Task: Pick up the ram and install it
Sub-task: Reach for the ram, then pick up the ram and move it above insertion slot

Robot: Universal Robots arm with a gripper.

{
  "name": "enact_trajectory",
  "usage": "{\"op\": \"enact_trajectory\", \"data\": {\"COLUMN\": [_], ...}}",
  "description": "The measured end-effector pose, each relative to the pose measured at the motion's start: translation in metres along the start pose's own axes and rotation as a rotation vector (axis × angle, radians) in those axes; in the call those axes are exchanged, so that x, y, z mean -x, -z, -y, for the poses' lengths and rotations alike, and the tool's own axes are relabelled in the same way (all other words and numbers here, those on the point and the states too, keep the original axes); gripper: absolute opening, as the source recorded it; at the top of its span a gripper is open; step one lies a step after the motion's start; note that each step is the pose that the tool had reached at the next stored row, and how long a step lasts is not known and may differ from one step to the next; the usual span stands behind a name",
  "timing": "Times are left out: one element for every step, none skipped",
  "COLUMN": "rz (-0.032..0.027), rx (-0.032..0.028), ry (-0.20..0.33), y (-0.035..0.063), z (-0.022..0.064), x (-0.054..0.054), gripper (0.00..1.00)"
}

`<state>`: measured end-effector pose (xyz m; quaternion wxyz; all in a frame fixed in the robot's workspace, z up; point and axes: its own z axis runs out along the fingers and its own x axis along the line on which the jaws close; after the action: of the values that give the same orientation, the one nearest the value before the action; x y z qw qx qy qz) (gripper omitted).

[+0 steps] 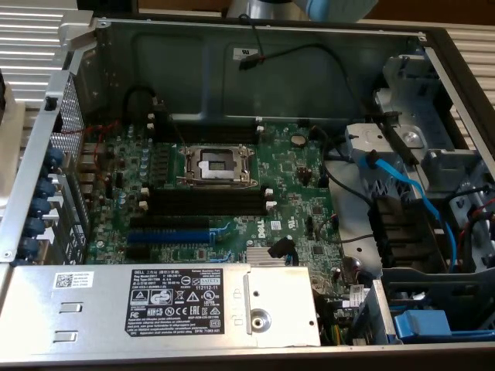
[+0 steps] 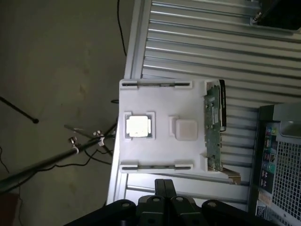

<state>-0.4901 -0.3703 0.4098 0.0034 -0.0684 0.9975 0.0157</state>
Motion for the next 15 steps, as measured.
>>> {"op": "enact_trajectory", "data": {"rz": [-0.0006, -0.0011, -0.0017, -0.0025, -0.0034, -0.0044, -0.0062, -0.0097, -0.0132, -0.0170, -0.0210, -0.0239, -0.0250, -0.0258, -0.0267], "rx": [0.0002, 0.0003, 0.0005, 0.0007, 0.0009, 0.0012, 0.0016, 0.0022, 0.0029, 0.0038, 0.0041, 0.0037, 0.0033, 0.0028, 0.0021], "ry": [0.018, 0.036, 0.055, 0.073, 0.091, 0.110, 0.126, 0.142, 0.154, 0.164, 0.174, 0.185, 0.199, 0.217, 0.236], "y": [0.0000, 0.0000, 0.0000, 0.0000, 0.0000, 0.0000, 0.0000, 0.0001, 0.0001, 0.0000, 0.0000, 0.0000, -0.0001, -0.0001, -0.0001], "z": [0.0000, 0.0000, 0.0000, 0.0000, 0.0000, 0.0000, 0.0000, 0.0000, 0.0000, 0.0000, 0.0000, 0.0000, 0.0000, 0.0001, 0.0001], "x": [0.0000, 0.0000, 0.0000, 0.0000, 0.0000, 0.0000, 0.0000, 0.0001, 0.0000, 0.0001, 0.0001, 0.0001, 0.0000, 0.0000, 0.0001], "gripper": [0.10, 0.10, 0.10, 0.10, 0.10, 0.10, 0.10, 0.10, 0.10, 0.10, 0.10, 0.10, 0.10, 0.10, 0.10]}}
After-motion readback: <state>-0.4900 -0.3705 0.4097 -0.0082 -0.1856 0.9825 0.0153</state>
